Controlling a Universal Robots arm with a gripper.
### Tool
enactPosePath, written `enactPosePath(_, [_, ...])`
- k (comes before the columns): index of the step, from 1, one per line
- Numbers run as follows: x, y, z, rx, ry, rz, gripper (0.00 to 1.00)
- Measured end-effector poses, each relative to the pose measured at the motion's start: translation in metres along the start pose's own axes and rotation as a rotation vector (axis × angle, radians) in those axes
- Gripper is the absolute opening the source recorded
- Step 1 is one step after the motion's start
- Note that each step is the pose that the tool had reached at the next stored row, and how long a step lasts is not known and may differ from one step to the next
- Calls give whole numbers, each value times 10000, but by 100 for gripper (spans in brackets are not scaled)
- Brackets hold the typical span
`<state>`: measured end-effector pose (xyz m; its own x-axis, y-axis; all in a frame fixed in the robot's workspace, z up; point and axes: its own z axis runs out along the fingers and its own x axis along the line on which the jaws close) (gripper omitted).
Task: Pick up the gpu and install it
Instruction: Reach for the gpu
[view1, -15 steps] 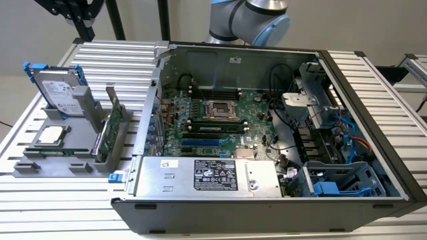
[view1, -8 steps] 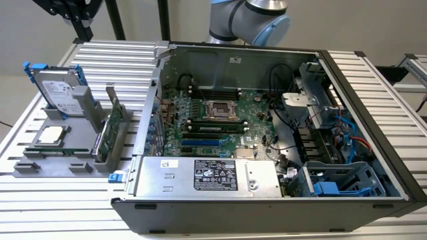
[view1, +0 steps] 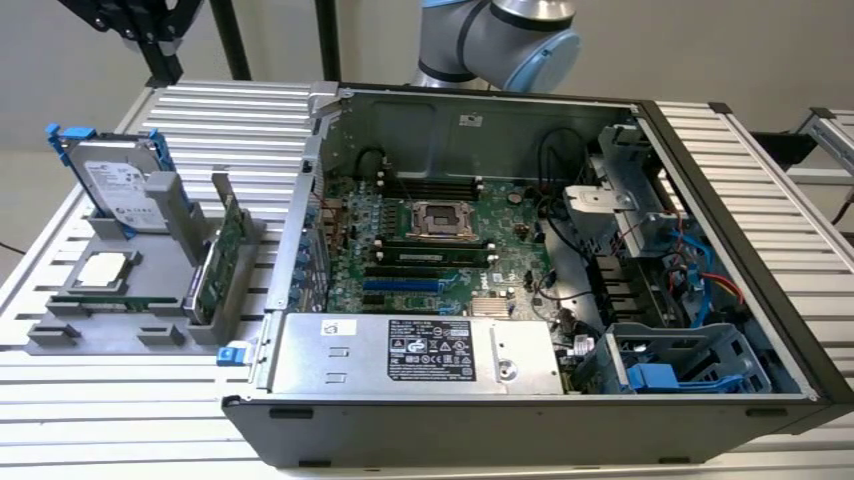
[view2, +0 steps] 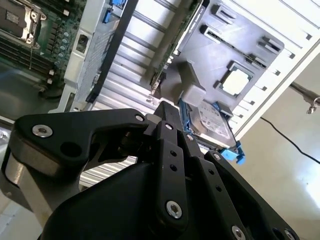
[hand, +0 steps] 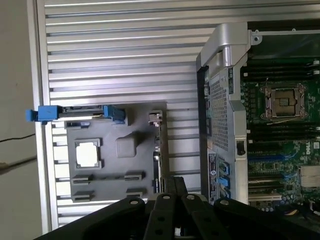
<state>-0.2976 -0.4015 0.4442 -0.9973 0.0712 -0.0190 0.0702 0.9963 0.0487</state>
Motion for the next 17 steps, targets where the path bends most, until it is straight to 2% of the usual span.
enactPosePath(17, [44,-131,-7,0,0,0,0])
